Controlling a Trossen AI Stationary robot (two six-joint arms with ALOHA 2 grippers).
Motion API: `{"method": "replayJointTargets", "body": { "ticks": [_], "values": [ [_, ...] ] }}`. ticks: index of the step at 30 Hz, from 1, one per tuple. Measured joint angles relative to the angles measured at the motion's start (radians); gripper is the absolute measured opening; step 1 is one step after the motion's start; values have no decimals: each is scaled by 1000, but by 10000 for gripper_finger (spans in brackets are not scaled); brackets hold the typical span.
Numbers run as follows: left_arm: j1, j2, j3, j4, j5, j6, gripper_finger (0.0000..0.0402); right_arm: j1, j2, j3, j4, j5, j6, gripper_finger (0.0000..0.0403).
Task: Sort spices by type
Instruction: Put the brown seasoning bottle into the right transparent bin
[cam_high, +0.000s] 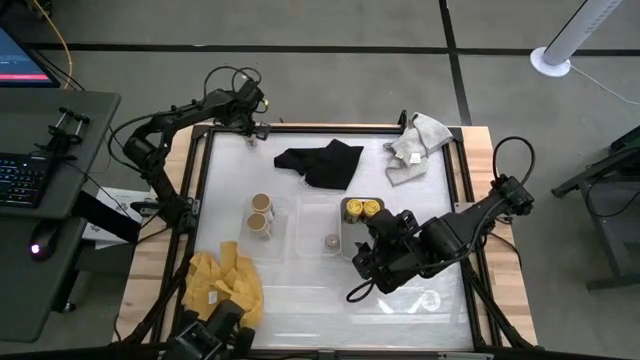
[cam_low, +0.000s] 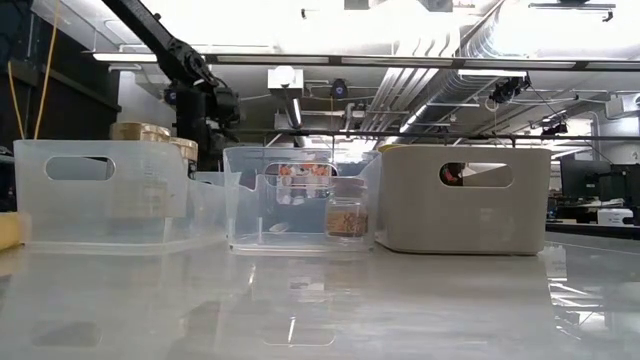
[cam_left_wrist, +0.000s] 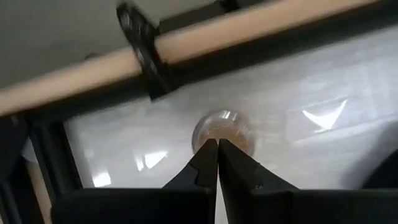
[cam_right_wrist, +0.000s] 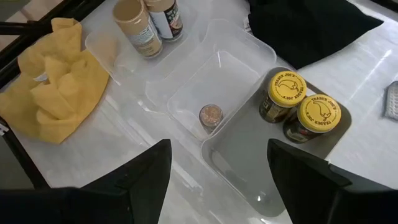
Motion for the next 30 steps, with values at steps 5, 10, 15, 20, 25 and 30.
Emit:
{"method": "replayJointTargets", "body": {
  "ticks": [5, 10, 15, 20, 25, 30],
  "values": [
    [0, -15, -100, 70, 9, -33, 0, 0, 0, 0, 0, 1, 0, 261],
    [-20, -18, -130, 101, 8, -24, 0, 0, 0, 0, 0, 1, 0, 261],
    [-66, -48, -145, 50, 26, 25, 0, -1, 0, 0, -1, 3, -2, 261],
    [-109, -121, -154, -60, 43, 60, 0, -1, 0, 0, -9, 31, -13, 261],
    [-150, -216, -204, -179, 60, 60, 0, -2, 0, 0, -10, 37, -27, 261],
    [-231, -368, -373, -198, 113, -13, 0, -1, 0, 0, -12, 36, -27, 261]
  ]
}}
